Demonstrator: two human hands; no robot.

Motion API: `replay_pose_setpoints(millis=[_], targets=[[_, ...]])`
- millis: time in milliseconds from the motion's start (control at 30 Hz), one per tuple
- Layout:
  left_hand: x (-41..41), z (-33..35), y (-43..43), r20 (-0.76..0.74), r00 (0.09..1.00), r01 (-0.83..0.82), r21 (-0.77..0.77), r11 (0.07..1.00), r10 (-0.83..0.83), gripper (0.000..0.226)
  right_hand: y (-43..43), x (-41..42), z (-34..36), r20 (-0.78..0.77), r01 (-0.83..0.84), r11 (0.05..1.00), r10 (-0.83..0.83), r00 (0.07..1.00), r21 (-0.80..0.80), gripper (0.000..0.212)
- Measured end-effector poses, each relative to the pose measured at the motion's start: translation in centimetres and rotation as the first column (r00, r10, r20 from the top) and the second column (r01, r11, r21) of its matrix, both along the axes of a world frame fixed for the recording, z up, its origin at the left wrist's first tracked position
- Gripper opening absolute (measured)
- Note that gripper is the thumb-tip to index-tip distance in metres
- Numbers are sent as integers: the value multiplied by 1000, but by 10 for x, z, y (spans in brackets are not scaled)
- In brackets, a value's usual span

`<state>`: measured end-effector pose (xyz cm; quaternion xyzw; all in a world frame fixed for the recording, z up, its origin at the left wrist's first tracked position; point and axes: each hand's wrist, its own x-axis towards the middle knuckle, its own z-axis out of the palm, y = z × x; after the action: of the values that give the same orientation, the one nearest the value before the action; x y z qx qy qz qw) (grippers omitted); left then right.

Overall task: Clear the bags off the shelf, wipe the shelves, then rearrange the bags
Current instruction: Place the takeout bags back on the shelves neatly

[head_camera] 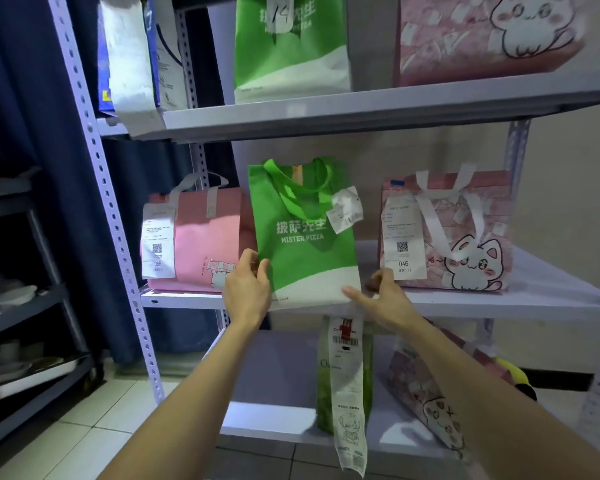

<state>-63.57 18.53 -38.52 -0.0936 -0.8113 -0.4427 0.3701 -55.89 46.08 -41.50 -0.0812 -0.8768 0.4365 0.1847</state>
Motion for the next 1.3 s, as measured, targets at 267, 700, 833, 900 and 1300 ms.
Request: replay_pose_setpoints(millis=[267, 700, 833, 900, 1300], targets=[[46, -14, -16, -41, 991, 132, 102, 986, -129, 11, -45, 22, 10, -245, -58, 998, 50, 968, -28, 66], [122, -105, -106, -70, 996, -46, 212, 976, 62, 26, -150, 67, -55, -492, -320, 944, 243, 836, -77, 29], [140, -145, -132, 53, 994, -107, 203, 973, 98, 23, -168, 69, -97, -359, -365, 929, 319, 877, -67, 36], [148, -164, -143, 104, 989, -119, 139, 983, 105, 17, -176, 71, -120, -317, -379, 921, 335, 887, -89, 35], [63, -245, -158, 567, 823, 59, -88, 994, 1, 24, -185, 19, -249, 71, -191, 973, 202, 977, -131, 26]])
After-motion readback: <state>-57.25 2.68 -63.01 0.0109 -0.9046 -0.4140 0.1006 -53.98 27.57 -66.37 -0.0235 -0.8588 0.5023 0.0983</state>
